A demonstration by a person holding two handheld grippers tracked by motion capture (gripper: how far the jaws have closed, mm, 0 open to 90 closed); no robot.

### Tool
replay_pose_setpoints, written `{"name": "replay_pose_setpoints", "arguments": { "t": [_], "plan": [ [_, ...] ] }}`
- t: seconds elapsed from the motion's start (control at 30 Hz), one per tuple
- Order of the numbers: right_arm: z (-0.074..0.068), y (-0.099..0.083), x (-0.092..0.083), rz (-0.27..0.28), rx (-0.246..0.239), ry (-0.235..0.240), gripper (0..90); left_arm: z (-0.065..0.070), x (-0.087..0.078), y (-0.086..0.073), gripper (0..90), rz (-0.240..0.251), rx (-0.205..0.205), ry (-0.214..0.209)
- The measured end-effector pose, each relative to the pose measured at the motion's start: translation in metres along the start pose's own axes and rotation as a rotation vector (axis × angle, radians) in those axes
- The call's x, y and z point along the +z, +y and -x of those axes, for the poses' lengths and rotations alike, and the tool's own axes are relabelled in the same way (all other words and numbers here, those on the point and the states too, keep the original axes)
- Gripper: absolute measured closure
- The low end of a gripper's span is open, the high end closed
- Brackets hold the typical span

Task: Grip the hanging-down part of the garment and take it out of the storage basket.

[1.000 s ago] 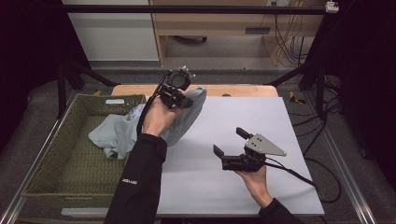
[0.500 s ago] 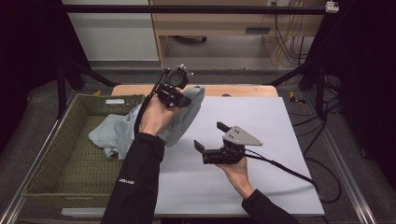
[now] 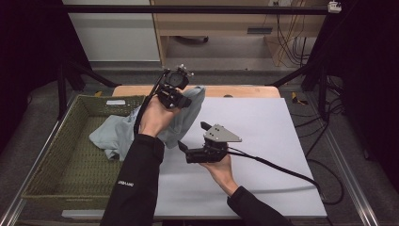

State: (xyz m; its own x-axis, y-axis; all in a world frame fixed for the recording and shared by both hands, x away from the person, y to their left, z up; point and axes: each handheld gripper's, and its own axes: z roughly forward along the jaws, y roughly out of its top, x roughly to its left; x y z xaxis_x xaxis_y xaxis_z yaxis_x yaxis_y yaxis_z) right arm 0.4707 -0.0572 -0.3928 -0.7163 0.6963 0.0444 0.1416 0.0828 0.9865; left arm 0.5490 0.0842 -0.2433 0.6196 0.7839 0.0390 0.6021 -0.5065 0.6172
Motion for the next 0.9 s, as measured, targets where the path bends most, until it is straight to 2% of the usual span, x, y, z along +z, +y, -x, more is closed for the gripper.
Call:
{"name": "replay_pose_setpoints", "arguments": {
  "t": [0.13,0.33,0.4,0.43,0.5,0.6,0.67,0.73,0.77,0.9],
  "plan": [
    [-0.006,-0.001,0.009,-0.007,0.007,0.004,0.4,0.0,-0.001,0.001,83.9,-0.008,0.004,0.003],
    [-0.006,-0.001,0.025,-0.001,0.021,-0.005,0.5,0.0,-0.001,0.001,83.9,-0.004,0.004,0.004],
    [-0.006,-0.002,0.03,-0.004,0.01,-0.011,0.6,0.0,-0.001,0.001,83.9,-0.004,0.004,0.005],
    [-0.007,-0.002,0.032,-0.013,0.028,-0.007,0.7,-0.001,-0.002,0.002,84.0,-0.002,0.005,0.007],
    [-0.007,-0.004,0.038,-0.018,0.029,-0.009,0.9,-0.001,-0.003,0.002,83.9,-0.005,0.005,0.007],
    [-0.007,-0.005,0.046,-0.017,0.007,-0.007,1.2,-0.001,-0.004,0.001,83.9,-0.005,0.004,0.007],
    [-0.01,-0.005,0.051,-0.029,0.021,-0.017,1.8,-0.002,-0.004,0.001,83.9,0.002,0.003,0.009],
    [-0.009,-0.005,0.054,-0.026,0.008,-0.015,2.1,-0.002,-0.004,0.001,84.0,0.0,0.003,0.008],
    [-0.011,-0.004,0.059,-0.036,0.038,-0.016,4.5,-0.001,-0.004,0.001,84.0,-0.005,0.003,0.007],
    [-0.01,-0.004,0.063,-0.029,0.039,-0.016,10.3,-0.001,-0.004,0.001,83.9,-0.007,0.004,0.005]
  ]
}}
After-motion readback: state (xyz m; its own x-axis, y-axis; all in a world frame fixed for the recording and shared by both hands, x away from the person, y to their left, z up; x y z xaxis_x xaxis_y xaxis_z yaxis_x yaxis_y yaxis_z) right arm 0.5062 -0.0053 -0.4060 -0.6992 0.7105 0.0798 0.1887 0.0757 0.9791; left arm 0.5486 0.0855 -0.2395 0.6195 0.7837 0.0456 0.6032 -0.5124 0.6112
